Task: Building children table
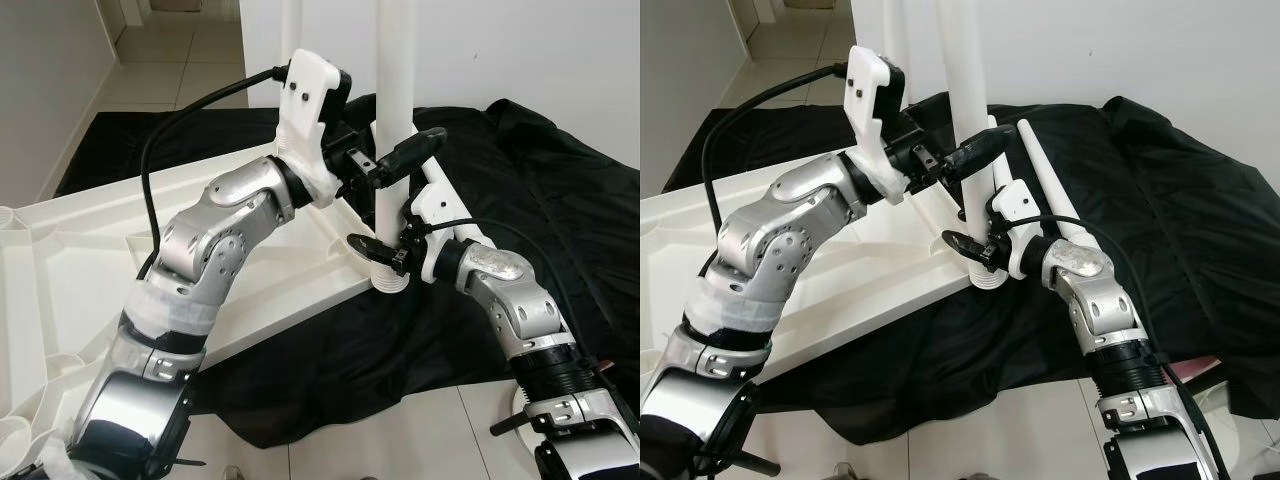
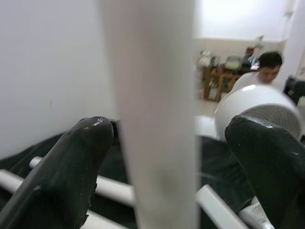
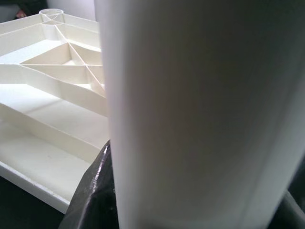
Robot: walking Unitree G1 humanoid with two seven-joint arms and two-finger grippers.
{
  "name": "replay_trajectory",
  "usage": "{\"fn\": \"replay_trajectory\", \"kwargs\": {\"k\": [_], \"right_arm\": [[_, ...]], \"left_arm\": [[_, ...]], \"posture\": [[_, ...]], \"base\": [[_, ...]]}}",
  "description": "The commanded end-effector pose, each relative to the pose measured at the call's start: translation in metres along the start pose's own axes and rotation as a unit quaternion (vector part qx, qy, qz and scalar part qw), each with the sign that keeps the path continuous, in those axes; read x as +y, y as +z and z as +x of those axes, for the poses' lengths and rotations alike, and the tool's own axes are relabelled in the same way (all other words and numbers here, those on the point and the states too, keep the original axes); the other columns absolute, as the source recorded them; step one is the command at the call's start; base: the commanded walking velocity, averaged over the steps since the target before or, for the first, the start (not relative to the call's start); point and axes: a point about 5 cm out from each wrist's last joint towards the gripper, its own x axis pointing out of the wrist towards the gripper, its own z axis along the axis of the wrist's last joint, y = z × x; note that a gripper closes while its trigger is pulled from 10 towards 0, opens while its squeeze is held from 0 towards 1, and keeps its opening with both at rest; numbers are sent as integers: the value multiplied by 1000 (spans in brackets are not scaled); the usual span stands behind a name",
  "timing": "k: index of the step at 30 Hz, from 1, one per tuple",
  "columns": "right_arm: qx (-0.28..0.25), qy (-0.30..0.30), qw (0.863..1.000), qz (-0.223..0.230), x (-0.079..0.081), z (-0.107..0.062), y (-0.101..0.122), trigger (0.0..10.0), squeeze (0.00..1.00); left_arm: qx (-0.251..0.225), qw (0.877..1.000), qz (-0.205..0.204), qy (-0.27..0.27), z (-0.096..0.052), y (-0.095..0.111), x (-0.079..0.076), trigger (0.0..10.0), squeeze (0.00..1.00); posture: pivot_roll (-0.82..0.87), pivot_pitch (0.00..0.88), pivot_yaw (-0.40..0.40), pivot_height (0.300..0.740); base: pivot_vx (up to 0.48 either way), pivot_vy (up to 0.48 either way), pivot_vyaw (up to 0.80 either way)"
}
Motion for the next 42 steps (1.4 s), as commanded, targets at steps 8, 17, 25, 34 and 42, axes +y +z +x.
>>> {"fn": "replay_trajectory", "kwargs": {"k": [8, 17, 25, 34, 42], "right_arm": [[4, 13, 1000, -9, 3, 1, 5, 10000, 0], [0, 9, 1000, -12, 1, 2, 8, 10000, 0], [-33, -20, 999, 6, -5, 2, 16, 10000, 0], [-76, -55, 995, 33, -14, 0, 28, 10000, 1000], [-96, -156, 983, 6, -27, 4, 38, 10000, 0]], "left_arm": [[38, 995, -11, -94, 10, -3, -5, 10000, 0], [30, 998, -14, -57, 13, 6, 11, 0, 0], [20, 999, -23, -42, 16, 12, 13, 0, 0], [32, 999, -3, 2, 21, 22, 18, 10000, 0], [43, 997, 0, 70, 29, 31, 27, 10000, 0]], "posture": [[-39, 50, -16, 740], [-35, 50, -18, 740], [-35, 52, -16, 740], [-36, 53, -16, 740], [-32, 58, -18, 740]], "base": [[0, 0, 0], [0, 0, 0], [0, 0, 0], [0, 0, 0], [0, 0, 0]]}}
